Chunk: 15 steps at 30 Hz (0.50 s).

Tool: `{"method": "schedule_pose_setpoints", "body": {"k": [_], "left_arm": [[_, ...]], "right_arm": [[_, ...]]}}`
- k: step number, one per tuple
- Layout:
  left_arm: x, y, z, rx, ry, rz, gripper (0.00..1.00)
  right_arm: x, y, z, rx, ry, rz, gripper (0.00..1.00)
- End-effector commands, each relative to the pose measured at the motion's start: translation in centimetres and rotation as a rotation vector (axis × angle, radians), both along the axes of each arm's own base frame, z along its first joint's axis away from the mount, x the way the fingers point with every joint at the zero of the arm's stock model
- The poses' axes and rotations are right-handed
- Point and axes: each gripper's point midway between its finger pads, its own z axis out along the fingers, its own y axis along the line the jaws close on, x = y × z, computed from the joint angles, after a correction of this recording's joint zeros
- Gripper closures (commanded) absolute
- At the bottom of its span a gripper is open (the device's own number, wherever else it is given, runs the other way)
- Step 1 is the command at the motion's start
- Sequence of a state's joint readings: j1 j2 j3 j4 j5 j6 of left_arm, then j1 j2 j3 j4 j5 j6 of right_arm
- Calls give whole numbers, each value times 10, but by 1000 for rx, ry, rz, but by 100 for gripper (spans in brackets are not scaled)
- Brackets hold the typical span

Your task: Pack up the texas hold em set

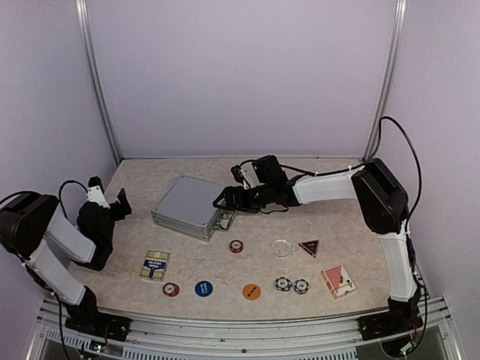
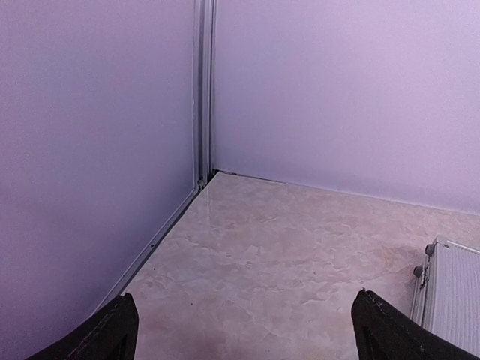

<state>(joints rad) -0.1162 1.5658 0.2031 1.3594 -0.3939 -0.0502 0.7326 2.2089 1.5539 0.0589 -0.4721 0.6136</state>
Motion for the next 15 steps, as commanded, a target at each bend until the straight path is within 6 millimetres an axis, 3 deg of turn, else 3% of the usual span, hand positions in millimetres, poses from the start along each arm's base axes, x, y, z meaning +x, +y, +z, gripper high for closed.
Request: {"method": "schedule_pose_setpoints", "body": {"k": [1,15], "left_arm": [[9,3,2,-28,3,-38,1],[9,2,5,-25,-11,-43,1]], "right_arm": [[8,20,11,46,-14,0,1],[5,33,-17,41,42,-1,4]]}}
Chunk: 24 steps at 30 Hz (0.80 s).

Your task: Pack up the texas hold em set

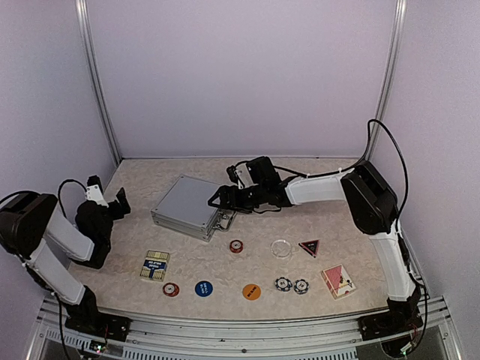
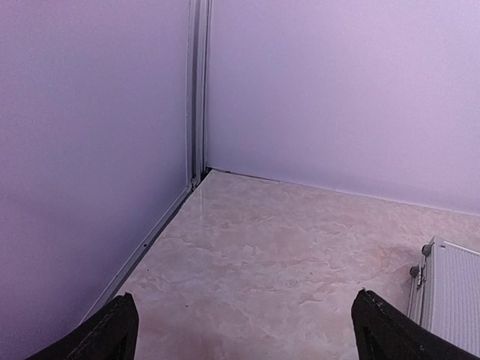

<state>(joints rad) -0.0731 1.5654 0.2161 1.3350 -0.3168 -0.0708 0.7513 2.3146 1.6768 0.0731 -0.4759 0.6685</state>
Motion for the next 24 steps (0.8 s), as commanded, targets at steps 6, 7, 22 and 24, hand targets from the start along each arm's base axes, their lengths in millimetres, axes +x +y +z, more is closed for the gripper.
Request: {"method": "schedule_pose_setpoints", "body": {"k": [6,7,22,24], "left_arm": [[4,-1,7,-6,-17,-11,1],[4,-1,6,-6,-17,-11,1],[4,-1,6,-6,-16,-9,1],[4,-1,6,-6,-17,-9,1]], "right_arm": [[-15,18,-4,38,29,40,4],[-16,19,-4,38,33,41,4],[-31,23,5,137,73,70,4],[-33,25,12,162,66,84,4]]}}
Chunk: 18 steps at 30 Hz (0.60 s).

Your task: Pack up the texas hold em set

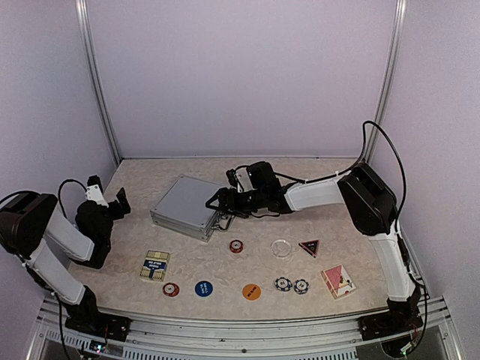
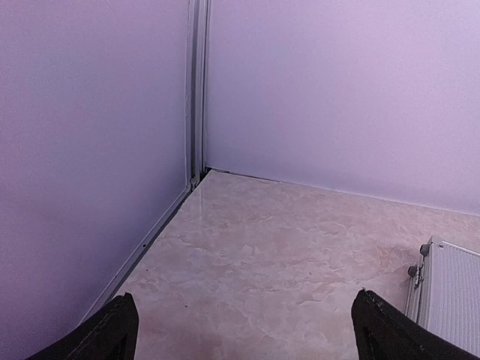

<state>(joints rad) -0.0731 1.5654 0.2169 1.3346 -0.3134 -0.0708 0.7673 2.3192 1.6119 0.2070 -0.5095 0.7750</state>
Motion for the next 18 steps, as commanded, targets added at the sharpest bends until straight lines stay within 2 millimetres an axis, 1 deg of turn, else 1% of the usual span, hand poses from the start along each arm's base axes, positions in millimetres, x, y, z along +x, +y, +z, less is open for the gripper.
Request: {"method": "schedule_pose_setpoints", "body": {"k": [1,9,18], "left_arm": [[3,0,6,-5,-16,-6,1],[3,0,6,-5,-16,-6,1],[3,0,6,-6,-17,-7,1]], "right_arm": [[-21,17,19,97,0,91,4],[-27,20,50,162,-37,109,4],[-29,20,74,196,-68,113,4]]}}
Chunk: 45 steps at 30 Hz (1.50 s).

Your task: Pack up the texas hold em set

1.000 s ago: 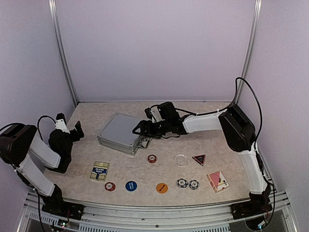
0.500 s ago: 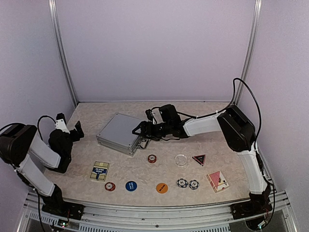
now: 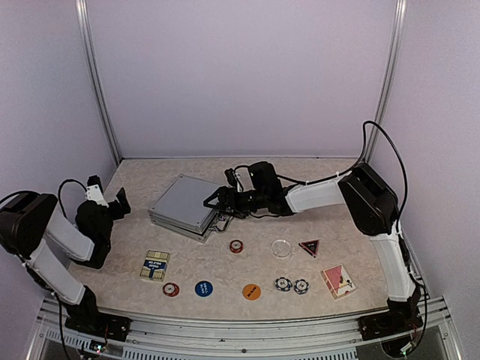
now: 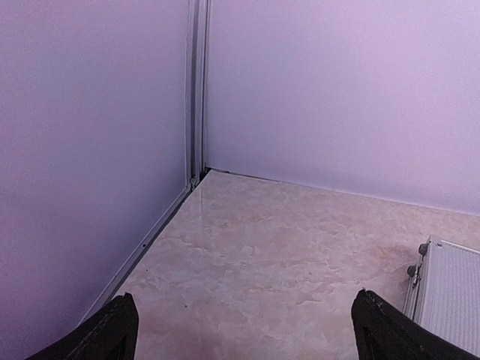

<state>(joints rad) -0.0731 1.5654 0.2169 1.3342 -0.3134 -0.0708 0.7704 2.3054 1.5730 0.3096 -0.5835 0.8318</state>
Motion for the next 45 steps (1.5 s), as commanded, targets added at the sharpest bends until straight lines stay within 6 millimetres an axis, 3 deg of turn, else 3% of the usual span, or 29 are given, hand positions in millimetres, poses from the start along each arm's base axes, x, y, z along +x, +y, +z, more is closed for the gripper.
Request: {"method": "schedule_pose_setpoints", "body": {"k": [1,9,18,39,45], "left_arm": [[3,0,7,-6,-17,-6,1],[3,0,6,-5,-17,-6,1],[3,0,6,-6,-17,-6,1],[3,0,6,-6,-16,-6,1],[3,0,6,-6,-17,-6,1]], "right_arm": [[-17,14,61,112,-90,61,4],[-18,15,74,113,-103,71,4],[-18,34,104,120,-153,90,4],[1,60,117,107,-191,119,2],[8,70,144,158,-265,110,0]]}}
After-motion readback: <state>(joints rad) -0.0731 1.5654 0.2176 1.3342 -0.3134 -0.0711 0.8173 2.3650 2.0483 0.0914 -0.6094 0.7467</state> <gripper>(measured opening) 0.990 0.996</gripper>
